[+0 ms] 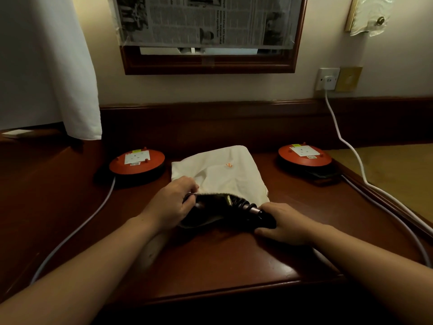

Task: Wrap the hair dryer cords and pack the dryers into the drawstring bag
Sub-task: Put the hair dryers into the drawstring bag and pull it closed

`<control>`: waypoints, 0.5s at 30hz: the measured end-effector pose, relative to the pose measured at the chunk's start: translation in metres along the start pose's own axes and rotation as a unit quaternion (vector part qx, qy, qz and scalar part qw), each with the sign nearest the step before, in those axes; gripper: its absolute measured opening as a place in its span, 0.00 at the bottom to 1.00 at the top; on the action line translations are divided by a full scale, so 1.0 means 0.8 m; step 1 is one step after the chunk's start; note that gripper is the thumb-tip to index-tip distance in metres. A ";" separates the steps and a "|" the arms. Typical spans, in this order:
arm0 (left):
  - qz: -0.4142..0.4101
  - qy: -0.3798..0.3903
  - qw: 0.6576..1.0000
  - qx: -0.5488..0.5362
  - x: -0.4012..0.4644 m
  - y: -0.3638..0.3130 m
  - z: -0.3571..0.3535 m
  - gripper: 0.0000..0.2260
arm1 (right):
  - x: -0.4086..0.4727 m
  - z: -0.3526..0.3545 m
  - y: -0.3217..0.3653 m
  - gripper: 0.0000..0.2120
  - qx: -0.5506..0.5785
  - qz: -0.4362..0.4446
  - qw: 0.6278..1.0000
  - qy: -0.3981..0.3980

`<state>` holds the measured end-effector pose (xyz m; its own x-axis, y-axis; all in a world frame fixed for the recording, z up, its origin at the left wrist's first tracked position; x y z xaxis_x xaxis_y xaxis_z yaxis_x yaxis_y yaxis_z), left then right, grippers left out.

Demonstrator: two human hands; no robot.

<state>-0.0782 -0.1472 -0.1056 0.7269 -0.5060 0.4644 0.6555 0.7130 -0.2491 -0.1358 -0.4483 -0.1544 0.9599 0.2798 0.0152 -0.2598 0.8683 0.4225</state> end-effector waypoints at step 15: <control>-0.032 -0.011 0.999 -0.033 0.030 -0.048 -0.023 0.13 | 0.012 -0.010 0.037 0.21 -0.122 -0.010 0.967 -0.223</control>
<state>-0.0823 -0.1959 -0.1002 0.6781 -0.5386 0.5000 0.7135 0.6455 -0.2724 -0.1353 -0.4165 -0.1487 0.9006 0.1037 0.4221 -0.2050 0.9577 0.2021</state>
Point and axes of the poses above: each hand's wrist, its own x-axis towards the middle knuckle, its own z-axis out of the back of the hand, y = z × x, the point moved 4 cm from there along x, towards the middle knuckle, and after that the axes turned 8 degrees about x, right-handed, at the moved point
